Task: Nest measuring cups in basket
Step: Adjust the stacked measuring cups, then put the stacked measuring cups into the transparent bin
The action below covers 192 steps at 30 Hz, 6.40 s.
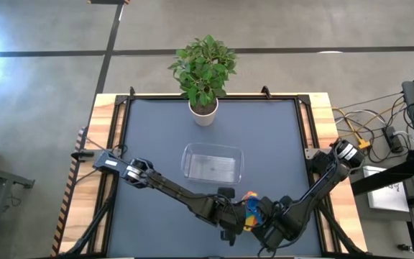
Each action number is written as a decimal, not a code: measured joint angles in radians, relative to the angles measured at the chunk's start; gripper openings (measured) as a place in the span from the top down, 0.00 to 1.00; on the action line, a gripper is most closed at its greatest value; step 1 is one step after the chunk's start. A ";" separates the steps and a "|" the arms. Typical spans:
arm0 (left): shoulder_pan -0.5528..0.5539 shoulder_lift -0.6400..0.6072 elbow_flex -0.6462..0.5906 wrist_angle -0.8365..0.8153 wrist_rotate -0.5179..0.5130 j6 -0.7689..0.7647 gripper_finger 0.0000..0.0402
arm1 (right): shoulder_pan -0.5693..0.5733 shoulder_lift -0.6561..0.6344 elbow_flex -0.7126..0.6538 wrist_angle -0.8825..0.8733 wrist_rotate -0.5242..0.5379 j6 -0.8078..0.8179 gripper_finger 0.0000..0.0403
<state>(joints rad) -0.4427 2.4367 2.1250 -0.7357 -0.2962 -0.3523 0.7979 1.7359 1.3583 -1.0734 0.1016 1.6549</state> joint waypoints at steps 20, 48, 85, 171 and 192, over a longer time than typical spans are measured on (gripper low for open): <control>0.000 0.000 -0.003 0.003 0.000 0.002 1.00 | -0.022 0.015 -0.051 -0.084 -0.049 0.024 0.98; 0.003 0.011 -0.012 0.097 0.053 0.007 1.00 | -0.096 0.015 -0.038 0.146 -0.030 -0.089 0.98; -0.002 -0.062 -0.012 0.021 -0.082 0.144 1.00 | -0.057 -0.083 -0.025 0.066 0.127 -0.139 0.98; -0.053 -0.921 -1.288 1.030 -0.137 0.258 1.00 | -0.091 0.225 0.372 -0.226 0.062 0.100 0.10; -0.053 -0.921 -1.288 1.016 -0.131 0.253 1.00 | -0.145 0.245 0.274 -0.093 0.047 0.210 0.20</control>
<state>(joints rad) -0.4953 1.5154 0.8368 0.2800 -0.4267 -0.0996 0.6526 1.9804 1.6324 -1.1659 0.1489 1.8651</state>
